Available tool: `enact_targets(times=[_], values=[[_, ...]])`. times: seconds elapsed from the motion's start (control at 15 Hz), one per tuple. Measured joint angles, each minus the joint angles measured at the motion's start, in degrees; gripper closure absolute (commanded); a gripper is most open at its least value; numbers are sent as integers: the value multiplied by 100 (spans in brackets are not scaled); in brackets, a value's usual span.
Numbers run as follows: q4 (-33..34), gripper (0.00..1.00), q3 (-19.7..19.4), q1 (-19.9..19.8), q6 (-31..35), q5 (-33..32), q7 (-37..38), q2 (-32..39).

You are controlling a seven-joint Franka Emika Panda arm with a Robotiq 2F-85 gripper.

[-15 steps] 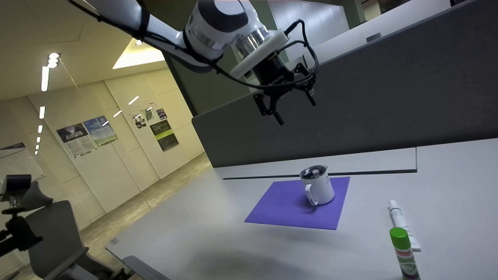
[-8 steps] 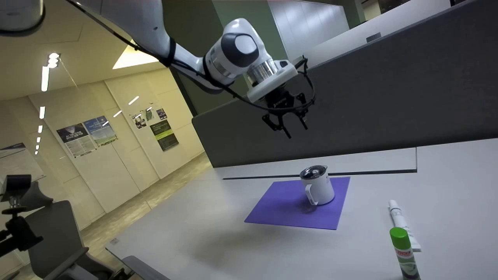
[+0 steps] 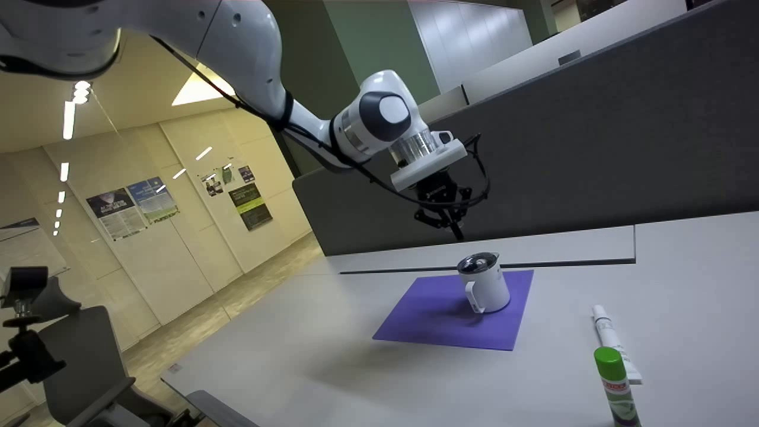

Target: Move the black object on top of the silver thing slightly to the right

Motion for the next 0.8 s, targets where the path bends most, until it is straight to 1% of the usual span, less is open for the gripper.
enact_targets(times=[0.4, 0.8], values=[[269, 100, 14, -56, 10, 8, -1, 421], [515, 100, 83, -85, 4, 20, -1, 698]])
